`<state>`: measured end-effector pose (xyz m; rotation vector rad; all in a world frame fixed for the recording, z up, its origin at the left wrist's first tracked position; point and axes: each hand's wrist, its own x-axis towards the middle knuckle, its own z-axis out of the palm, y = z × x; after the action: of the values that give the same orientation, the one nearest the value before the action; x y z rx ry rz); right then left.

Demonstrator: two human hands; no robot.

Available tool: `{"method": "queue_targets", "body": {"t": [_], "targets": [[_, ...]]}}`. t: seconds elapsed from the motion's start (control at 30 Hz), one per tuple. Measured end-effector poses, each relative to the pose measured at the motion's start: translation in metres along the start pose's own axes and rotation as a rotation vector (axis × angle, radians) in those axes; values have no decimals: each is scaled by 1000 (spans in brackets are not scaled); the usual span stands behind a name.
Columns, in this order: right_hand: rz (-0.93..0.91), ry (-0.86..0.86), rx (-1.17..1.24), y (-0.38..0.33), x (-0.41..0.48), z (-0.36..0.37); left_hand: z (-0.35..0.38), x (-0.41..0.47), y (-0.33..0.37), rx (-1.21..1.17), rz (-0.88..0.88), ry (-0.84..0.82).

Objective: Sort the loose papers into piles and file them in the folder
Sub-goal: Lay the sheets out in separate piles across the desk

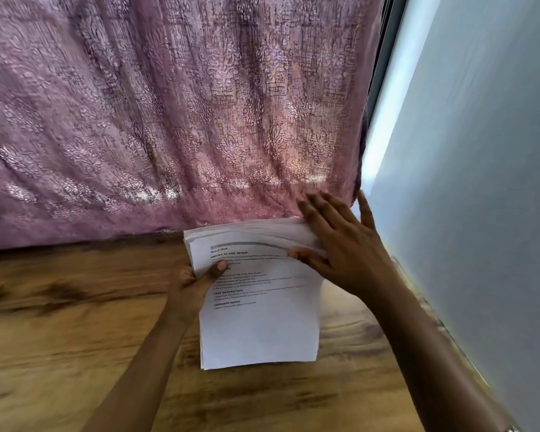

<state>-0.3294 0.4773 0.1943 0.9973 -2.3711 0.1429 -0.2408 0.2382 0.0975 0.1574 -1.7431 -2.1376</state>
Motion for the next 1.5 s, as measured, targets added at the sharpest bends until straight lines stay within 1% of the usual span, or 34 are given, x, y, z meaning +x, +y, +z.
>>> {"method": "queue_targets", "body": {"t": [0.07, 0.1, 0.13, 0.17, 0.23, 0.27, 0.3, 0.33, 0.37, 0.4, 0.43, 0.5, 0.57, 0.63, 0.67, 0.7, 0.73, 0.83, 0.87, 1.0, 1.03, 1.1, 1.17, 1.23, 1.33, 1.43, 1.5], "targets": [[86, 133, 26, 8, -6, 11, 1, 1, 0, -15, -2, 12], [157, 216, 87, 11, -10, 18, 2, 1, 1, -22, 12, 37], [246, 261, 228, 14, -15, 24, -1, 3, -2, -32, 21, 57], [348, 234, 460, 14, -19, 31, -2, 4, -3, -36, 26, 64], [514, 30, 1015, 10, -30, 49, -1, 3, -2, -25, 37, 55], [557, -97, 1238, 8, -36, 60, 0, 3, -4, -29, 34, 56], [588, -211, 1408, 6, -41, 70, 1, 3, -4, -38, 30, 60], [606, -284, 1493, 2, -45, 82, 4, 3, -4, -41, 35, 77], [626, -281, 1489, -4, -47, 88, 7, 2, 0, -29, 54, 113], [657, -210, 1438, -11, -47, 91, 9, 3, 3, 0, 87, 157], [678, -105, 1336, -17, -45, 93, 11, 3, 5, 37, 122, 199], [654, 135, 1096, -32, -38, 86, 24, 0, 16, 96, 251, 276], [622, 337, 970, -44, -33, 71, 42, -4, 29, 66, 424, 315], [616, 434, 926, -50, -32, 68, 54, -8, 30, 103, 556, 303], [622, 450, 895, -51, -33, 74, 54, -8, 22, 139, 565, 297], [639, 433, 869, -51, -37, 83, 52, -10, 10, 180, 541, 287], [662, 393, 848, -51, -42, 96, 48, -10, -5, 222, 478, 314], [685, 209, 830, -56, -59, 126, 40, -17, -50, 336, 254, 301], [677, 191, 837, -56, -61, 129, 40, -19, -55, 347, 244, 304], [656, 271, 808, -47, -55, 117, 33, -14, -49, 360, 270, 319], [646, 268, 817, -45, -58, 120, 29, -13, -50, 357, 262, 325], [652, 190, 835, -45, -67, 133, 26, -15, -56, 399, 250, 305], [704, 109, 904, -49, -78, 148, 27, -22, -71, 431, 213, 285], [761, 119, 973, -53, -80, 151, 29, -25, -79, 440, 220, 292], [818, 167, 1011, -59, -81, 152, 33, -26, -86, 453, 243, 286], [826, 96, 1008, -65, -92, 159, 34, -31, -99, 454, 206, 245], [848, 68, 1047, -66, -93, 157, 35, -29, -103, 461, 181, 238]]}}
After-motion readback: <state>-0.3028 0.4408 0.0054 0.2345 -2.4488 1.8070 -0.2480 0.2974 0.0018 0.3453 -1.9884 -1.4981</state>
